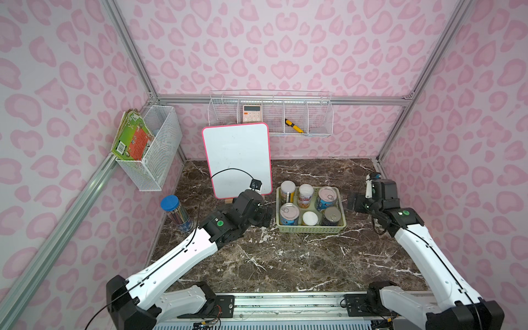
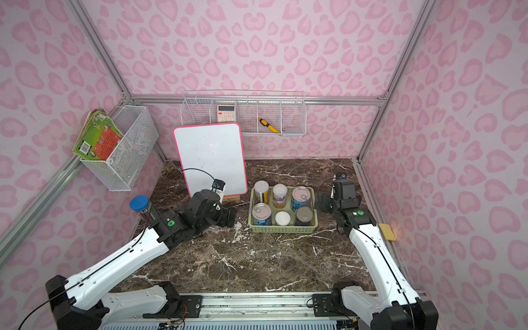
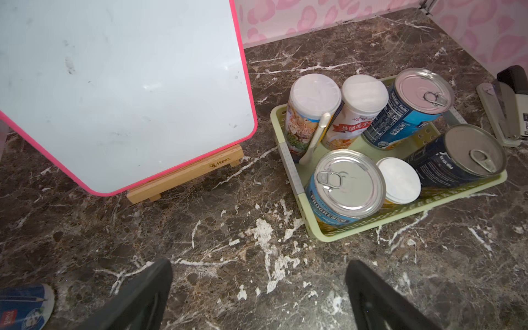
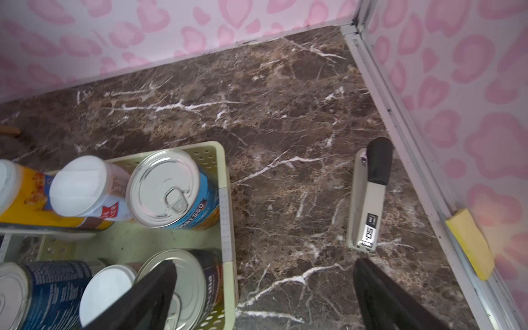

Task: Put the canned food in the basket
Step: Adjust the canned food in the basket, then reset both arms

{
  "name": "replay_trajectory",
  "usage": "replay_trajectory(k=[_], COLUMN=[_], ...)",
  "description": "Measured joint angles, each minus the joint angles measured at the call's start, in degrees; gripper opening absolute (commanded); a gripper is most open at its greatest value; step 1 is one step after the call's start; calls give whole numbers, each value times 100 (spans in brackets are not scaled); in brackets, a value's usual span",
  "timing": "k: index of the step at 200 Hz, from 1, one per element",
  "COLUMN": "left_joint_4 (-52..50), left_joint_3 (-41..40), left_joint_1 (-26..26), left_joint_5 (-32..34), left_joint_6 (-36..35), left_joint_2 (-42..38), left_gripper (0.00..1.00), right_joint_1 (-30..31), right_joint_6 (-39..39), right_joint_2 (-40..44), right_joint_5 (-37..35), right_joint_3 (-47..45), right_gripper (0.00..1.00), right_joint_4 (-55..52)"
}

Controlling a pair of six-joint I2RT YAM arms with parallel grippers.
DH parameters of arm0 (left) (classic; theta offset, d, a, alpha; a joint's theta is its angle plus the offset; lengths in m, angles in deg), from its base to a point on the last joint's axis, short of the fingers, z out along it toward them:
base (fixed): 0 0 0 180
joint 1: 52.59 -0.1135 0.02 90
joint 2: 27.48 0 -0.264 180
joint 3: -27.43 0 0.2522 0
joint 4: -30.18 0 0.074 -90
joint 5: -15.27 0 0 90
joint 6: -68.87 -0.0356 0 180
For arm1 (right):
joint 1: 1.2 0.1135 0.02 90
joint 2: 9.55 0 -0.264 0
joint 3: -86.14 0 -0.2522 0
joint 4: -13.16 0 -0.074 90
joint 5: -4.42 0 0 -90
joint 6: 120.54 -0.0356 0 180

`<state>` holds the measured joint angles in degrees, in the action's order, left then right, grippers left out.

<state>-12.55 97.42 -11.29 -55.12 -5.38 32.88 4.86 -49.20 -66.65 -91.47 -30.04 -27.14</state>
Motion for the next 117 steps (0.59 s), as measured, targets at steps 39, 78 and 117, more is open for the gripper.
replay_trajectory(k=[39, 78, 117], left_joint_4=[588, 1228, 2599], left_joint_3=[-1058, -1696, -2706], left_joint_1=[-1158, -1615, -1921], left_joint_5=[-111, -175, 625], left_joint_6=[409, 592, 483], left_joint_2=[-1058, -999, -946], left_gripper=[99, 100, 99], right_joint_1=[-590, -754, -920], right_joint_6=[-83, -44, 326], right_joint_2=[549, 645, 1311], right_joint_5=[210, -2, -439], right_joint_3=[-1027, -1843, -3587], right_gripper=[99, 99, 99], right_joint_4=[1248, 2597, 4955])
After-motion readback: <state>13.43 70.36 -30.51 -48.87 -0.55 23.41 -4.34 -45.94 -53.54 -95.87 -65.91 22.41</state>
